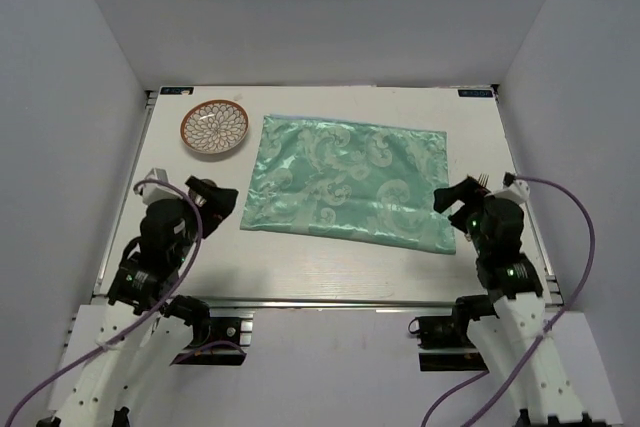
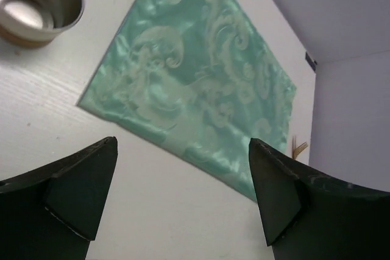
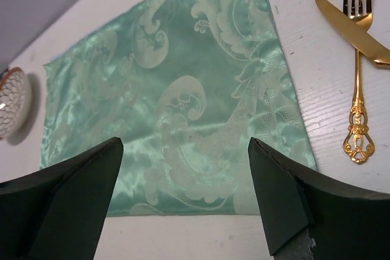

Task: Set the dinner table for one person

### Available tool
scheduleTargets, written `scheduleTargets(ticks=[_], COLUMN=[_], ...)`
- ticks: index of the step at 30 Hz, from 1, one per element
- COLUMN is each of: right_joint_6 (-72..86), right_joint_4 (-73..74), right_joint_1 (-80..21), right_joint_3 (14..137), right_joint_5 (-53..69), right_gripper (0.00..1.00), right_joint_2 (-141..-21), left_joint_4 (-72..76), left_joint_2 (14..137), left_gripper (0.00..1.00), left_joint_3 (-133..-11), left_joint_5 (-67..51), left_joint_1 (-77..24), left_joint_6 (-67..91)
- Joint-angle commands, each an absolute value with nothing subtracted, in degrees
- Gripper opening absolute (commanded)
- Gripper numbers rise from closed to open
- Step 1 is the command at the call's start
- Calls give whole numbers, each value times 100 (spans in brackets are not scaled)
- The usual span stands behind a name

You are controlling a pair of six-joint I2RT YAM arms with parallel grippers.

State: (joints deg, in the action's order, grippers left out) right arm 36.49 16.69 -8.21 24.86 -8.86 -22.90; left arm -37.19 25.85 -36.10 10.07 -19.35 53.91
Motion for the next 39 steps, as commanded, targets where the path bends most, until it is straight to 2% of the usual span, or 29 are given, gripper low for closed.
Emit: scheduleTargets(ticks=[1,2,3,5,6,8,15,20,24,30,34,39], right_joint_6=[3613,3499,3298,3112,2903,2769,2356,2382,2400,2276,2048,2012], right_joint_4=[1591,1721,1879,2605,2767,3135,4182,4289,4535,5043,5273,5229], right_joint_1=[-800,-817,-817,-852,-896,-923,-1054,-1300,-1389,-1336,-1301,-1283], right_joint_3=[3180,3425,4054,4830,5460,6157,7689,7796,8654,10079,11151,11285], right_joint_5=[-1038,-959,-827,-677,-616,-623,-510,-685,-1063,-1186,-1292,-1186], right_gripper=[89,89,89,89,89,89,89,89,89,89,89,89], right_joint_2=[-3748,-4336,-5551,-6726,-7655,-8616,-10255,-11046,-11890,-13076,-13499,-13667], left_joint_4=[-4167,-3844,-3754,-3518,-3498,-3445,-4234,-4527,-4245,-4280,-4456,-4623], left_joint_2=[3433,3793,4632,5567,6503,7770,10243,10907,10995,11741,12233,12375], left_gripper=[98,98,98,98,98,98,98,98,98,98,98,98], left_joint_3=[-4385,-4455,-4665,-4964,-5366,-5807,-8117,-8342,-7955,-8270,-8735,-9184], left_joint_5=[1143,1021,785,512,423,230,220,246,290,132,220,316], left_joint_1=[-1942,-1942,-1942,-1942,-1942,-1995,-2136,-2250,-2250,-2145,-2145,-2145], left_joint_6=[5028,4871,4817,4616,4571,4378,3684,3621,3744,3762,3665,3577])
